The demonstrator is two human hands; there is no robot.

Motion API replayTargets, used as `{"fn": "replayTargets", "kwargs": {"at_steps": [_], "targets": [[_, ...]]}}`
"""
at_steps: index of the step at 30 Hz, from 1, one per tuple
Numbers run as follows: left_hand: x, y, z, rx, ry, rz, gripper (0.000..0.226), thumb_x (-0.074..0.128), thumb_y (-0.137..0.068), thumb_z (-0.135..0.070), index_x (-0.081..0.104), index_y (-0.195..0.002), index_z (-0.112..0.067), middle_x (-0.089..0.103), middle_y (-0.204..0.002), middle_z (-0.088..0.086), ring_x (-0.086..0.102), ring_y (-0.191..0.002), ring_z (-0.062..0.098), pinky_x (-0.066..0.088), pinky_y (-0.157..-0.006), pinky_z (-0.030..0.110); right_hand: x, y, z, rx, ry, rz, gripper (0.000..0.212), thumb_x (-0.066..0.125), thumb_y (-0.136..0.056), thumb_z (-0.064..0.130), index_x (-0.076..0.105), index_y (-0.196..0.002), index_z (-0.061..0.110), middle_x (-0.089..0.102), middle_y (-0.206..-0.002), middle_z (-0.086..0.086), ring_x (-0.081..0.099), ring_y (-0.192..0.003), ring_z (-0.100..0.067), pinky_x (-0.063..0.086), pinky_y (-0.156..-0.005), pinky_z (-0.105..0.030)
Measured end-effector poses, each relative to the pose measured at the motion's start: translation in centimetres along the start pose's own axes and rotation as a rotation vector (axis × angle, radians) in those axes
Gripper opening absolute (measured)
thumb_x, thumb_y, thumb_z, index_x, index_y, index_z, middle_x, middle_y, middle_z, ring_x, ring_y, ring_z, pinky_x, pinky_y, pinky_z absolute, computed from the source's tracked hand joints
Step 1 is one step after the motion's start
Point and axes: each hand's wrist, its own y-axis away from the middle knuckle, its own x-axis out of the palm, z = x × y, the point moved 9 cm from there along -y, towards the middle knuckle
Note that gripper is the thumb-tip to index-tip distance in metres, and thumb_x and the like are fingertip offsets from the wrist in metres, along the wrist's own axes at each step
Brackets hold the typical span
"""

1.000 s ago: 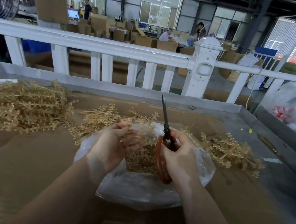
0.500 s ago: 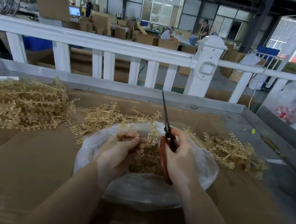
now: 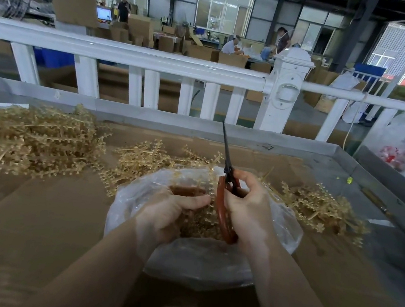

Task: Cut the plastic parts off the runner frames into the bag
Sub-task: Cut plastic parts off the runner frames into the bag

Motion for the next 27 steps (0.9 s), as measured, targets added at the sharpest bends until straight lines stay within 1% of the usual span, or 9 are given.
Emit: {"fn": "replayTargets", "kwargs": {"at_steps": [2, 5, 9, 11, 13, 15, 18, 23, 27], "targets": [[0.0, 0.0, 0.0, -0.011, -0.005, 0.005, 0.059, 0.077, -0.059, -0.008, 0.062, -0.114, 0.004, 0.07, -0.104, 0.021, 0.068, -0.095, 0.033, 0.055, -0.072, 0.039, 0.2, 0.0, 0.1, 0.007, 0.001, 0.005, 0.023, 0.07, -0.085, 0.017, 0.062, -0.101, 0.031, 0.071, -0.095, -0.004, 0.068, -0.082, -0.022, 0.052, -0.06, -0.026], [0.4, 0.2, -0.1, -0.03, -0.018, 0.021, 0.056, 0.08, -0.054, -0.009, 0.065, -0.107, 0.004, 0.072, -0.097, 0.02, 0.071, -0.084, 0.03, 0.057, -0.062, 0.034, 0.3, 0.0, 0.4, -0.002, 0.013, 0.008, 0.025, 0.069, -0.085, 0.016, 0.06, -0.102, 0.031, 0.07, -0.096, -0.003, 0.066, -0.084, -0.024, 0.052, -0.066, -0.032], [0.4, 0.1, 0.0, -0.008, -0.012, -0.01, 0.039, 0.079, -0.052, -0.01, 0.064, -0.087, 0.001, 0.071, -0.083, 0.016, 0.07, -0.077, 0.028, 0.059, -0.076, 0.042, 0.7, 0.2, 0.7, -0.017, 0.021, 0.033, 0.024, 0.068, -0.086, 0.015, 0.059, -0.104, 0.03, 0.071, -0.093, -0.003, 0.069, -0.078, -0.021, 0.055, -0.06, -0.025], [-0.1, -0.1, -0.1, 0.013, 0.054, -0.063, 0.039, 0.077, -0.058, -0.007, 0.065, -0.092, 0.005, 0.072, -0.084, 0.019, 0.071, -0.073, 0.029, 0.06, -0.062, 0.039, 0.9, 0.4, 0.7, -0.027, 0.032, 0.044, 0.024, 0.065, -0.089, 0.015, 0.059, -0.108, 0.027, 0.07, -0.093, -0.004, 0.067, -0.074, -0.018, 0.052, -0.056, -0.022], [-0.9, -0.4, -0.3, 0.041, 0.135, -0.133, 0.033, 0.075, -0.066, -0.003, 0.064, -0.096, 0.007, 0.071, -0.078, 0.017, 0.071, -0.064, 0.024, 0.057, -0.052, 0.031, 0.8, 0.5, 0.7, -0.054, 0.102, 0.052, 0.025, 0.063, -0.09, 0.016, 0.057, -0.112, 0.026, 0.069, -0.093, -0.004, 0.066, -0.076, -0.017, 0.051, -0.06, -0.022], [-2.2, -0.7, -0.7, 0.088, 0.215, -0.219, 0.012, 0.07, -0.075, 0.002, 0.061, -0.081, 0.002, 0.069, -0.065, 0.011, 0.068, -0.055, 0.017, 0.053, -0.046, 0.025, 0.6, 0.7, 0.5, -0.091, 0.168, 0.053, 0.025, 0.065, -0.088, 0.018, 0.057, -0.11, 0.026, 0.068, -0.09, 0.001, 0.066, -0.076, -0.011, 0.052, -0.064, -0.021], [-3.4, -1.0, -1.6, 0.178, 0.323, -0.275, 0.024, 0.066, -0.08, 0.005, 0.049, -0.07, -0.01, 0.067, -0.057, 0.006, 0.067, -0.052, 0.013, 0.052, -0.046, 0.021, 0.4, 1.2, 0.4, -0.167, 0.282, 0.065, 0.027, 0.075, -0.08, 0.026, 0.057, -0.1, 0.028, 0.067, -0.078, 0.008, 0.063, -0.071, 0.001, 0.046, -0.062, -0.012], [-3.7, -1.0, -2.2, 0.216, 0.407, -0.283, 0.015, 0.065, -0.081, 0.004, 0.053, -0.081, -0.005, 0.066, -0.056, 0.005, 0.066, -0.052, 0.01, 0.056, -0.052, 0.021, 0.8, 1.6, -0.5, -0.195, 0.538, 0.125, 0.039, 0.072, -0.073, 0.052, 0.05, -0.099, 0.036, 0.064, -0.085, 0.015, 0.06, -0.083, 0.0, 0.049, -0.074, -0.026], [-3.8, -0.9, -2.2, 0.199, 0.444, -0.315, 0.009, 0.064, -0.084, 0.002, 0.057, -0.079, -0.002, 0.065, -0.053, 0.004, 0.064, -0.047, 0.008, 0.051, -0.044, 0.017, 1.2, 2.0, -0.5, -0.228, 0.65, 0.179, 0.042, 0.063, -0.073, 0.064, 0.045, -0.102, 0.039, 0.061, -0.095, 0.015, 0.058, -0.091, -0.003, 0.049, -0.079, -0.029]]}}
